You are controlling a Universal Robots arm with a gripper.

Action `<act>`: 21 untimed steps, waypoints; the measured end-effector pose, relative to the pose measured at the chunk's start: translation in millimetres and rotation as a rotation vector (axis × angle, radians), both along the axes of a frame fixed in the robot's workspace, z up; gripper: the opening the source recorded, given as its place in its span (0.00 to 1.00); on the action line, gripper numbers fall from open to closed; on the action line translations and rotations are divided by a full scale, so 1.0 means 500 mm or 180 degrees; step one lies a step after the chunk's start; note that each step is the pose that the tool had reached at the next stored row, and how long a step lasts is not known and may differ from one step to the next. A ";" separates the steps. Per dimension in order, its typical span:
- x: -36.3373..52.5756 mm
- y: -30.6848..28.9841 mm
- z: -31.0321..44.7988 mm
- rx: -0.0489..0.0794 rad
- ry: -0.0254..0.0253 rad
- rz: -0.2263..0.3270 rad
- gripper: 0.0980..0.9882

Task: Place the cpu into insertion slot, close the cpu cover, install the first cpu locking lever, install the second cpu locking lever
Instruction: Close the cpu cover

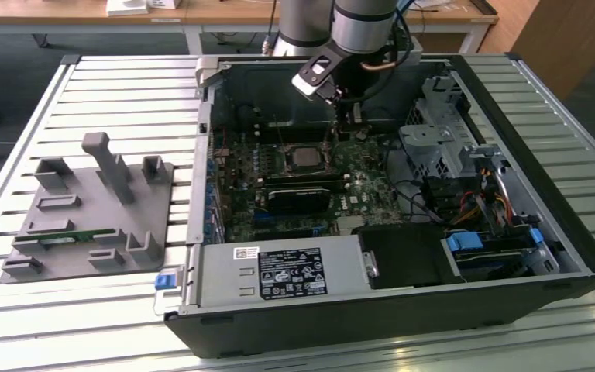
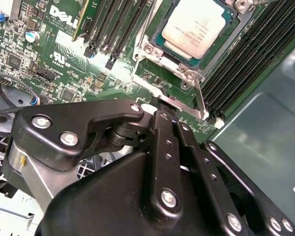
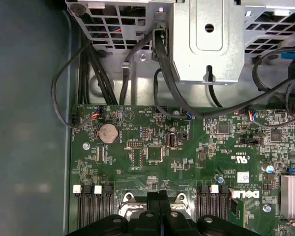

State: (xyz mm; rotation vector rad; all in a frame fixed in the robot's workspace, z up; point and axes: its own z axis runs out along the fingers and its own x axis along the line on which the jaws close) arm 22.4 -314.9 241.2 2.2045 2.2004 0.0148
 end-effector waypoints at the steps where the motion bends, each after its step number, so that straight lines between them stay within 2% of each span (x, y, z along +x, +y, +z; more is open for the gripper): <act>1: 0.000 0.000 0.000 0.0000 0.0000 0.0000 0.01; 21: -0.009 0.000 -0.002 0.0000 0.0000 0.0000 0.01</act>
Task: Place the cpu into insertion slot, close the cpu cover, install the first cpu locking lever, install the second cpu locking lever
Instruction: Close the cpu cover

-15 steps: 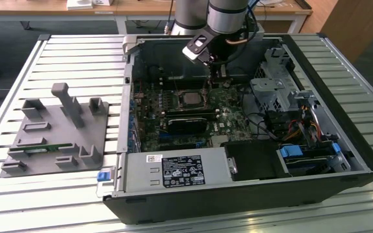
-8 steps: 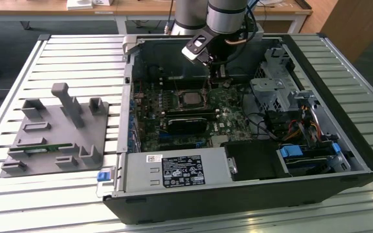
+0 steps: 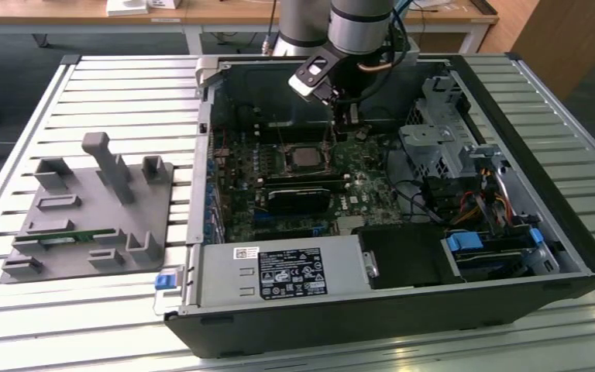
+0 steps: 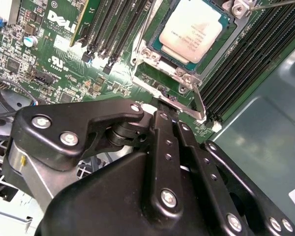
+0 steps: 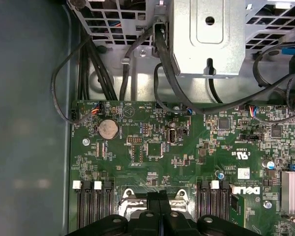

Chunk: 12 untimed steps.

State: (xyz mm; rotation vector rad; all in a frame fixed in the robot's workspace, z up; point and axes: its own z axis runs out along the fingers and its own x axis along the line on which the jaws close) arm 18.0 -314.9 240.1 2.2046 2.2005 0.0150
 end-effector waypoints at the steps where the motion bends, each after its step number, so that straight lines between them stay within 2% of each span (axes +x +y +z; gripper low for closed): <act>1: 0.000 0.000 0.000 0.0000 0.0000 0.0000 0.01; 12: -0.006 0.000 -0.001 0.0000 0.0000 0.0000 0.01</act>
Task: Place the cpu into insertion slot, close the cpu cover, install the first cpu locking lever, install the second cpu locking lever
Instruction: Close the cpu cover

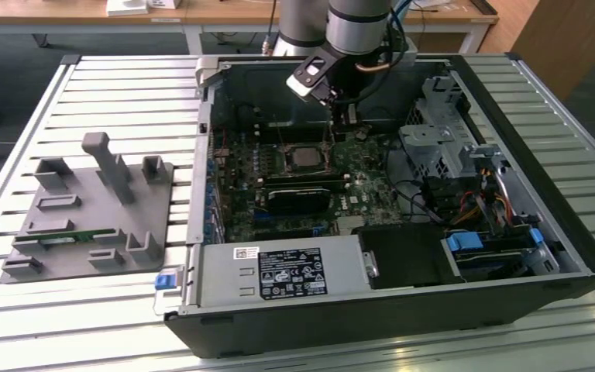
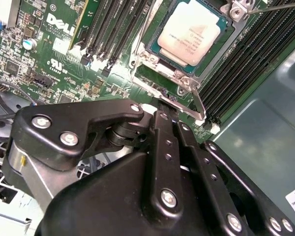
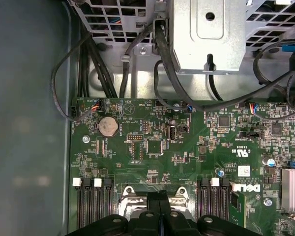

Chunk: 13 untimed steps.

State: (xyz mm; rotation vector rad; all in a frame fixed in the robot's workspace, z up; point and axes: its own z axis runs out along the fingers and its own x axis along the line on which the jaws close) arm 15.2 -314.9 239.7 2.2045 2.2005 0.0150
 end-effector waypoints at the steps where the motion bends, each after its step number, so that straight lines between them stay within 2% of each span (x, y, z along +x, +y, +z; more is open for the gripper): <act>1: -0.001 0.000 0.000 0.0000 0.0000 0.0000 0.01; 13: -0.006 0.000 -0.001 0.0000 0.0000 0.0000 0.01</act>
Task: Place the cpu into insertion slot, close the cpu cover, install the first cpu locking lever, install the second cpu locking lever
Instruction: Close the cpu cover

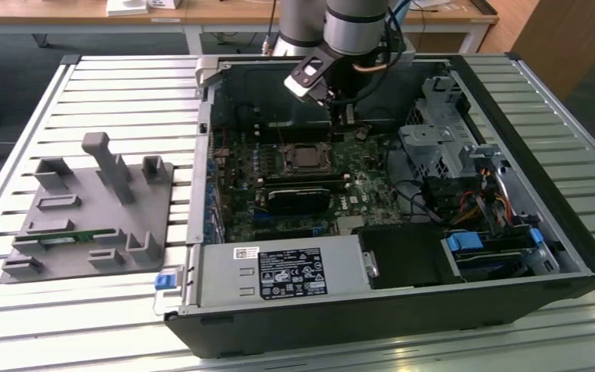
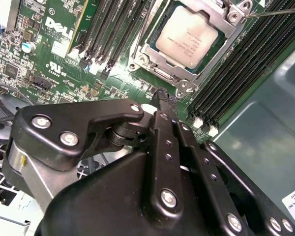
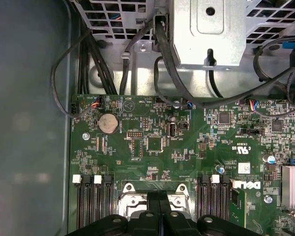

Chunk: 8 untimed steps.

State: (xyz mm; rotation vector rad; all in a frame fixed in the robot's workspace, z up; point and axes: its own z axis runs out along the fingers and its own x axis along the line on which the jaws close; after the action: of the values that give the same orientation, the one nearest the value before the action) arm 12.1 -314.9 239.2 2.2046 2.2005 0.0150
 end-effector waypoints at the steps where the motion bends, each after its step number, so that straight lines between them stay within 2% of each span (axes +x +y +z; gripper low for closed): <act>1: 0.000 0.000 0.000 0.0000 0.0000 0.0000 0.01; 8: -0.004 0.000 0.000 0.0000 0.0000 0.0000 0.01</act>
State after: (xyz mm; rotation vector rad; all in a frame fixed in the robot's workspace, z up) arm 9.9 -314.9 239.0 2.2046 2.2005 0.0149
